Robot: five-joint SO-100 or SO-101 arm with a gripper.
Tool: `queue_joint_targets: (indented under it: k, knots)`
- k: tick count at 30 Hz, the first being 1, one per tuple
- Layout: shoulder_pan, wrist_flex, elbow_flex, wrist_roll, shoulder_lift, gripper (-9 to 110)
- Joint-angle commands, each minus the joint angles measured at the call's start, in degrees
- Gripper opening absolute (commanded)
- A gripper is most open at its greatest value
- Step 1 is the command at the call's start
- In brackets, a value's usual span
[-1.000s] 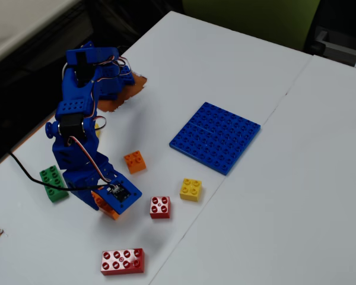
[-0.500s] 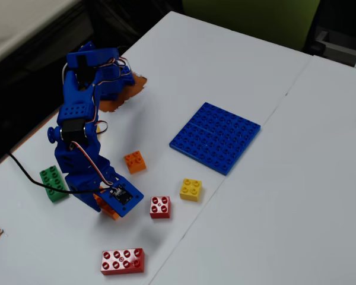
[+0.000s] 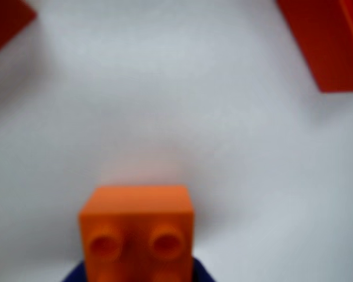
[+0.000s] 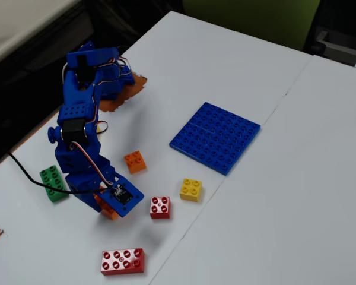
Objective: Pick up the 2x4 orange block and go up the 8x8 blue block.
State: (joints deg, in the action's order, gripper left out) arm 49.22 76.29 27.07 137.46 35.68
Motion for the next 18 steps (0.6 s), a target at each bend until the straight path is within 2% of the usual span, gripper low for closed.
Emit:
queue_joint_targets:
  k: [1,18]
  knots:
    - [-0.9,1.1,-2.8,-0.5,2.5,0]
    - [-2.1,13.9,-1.2,-2.3,17.3,0]
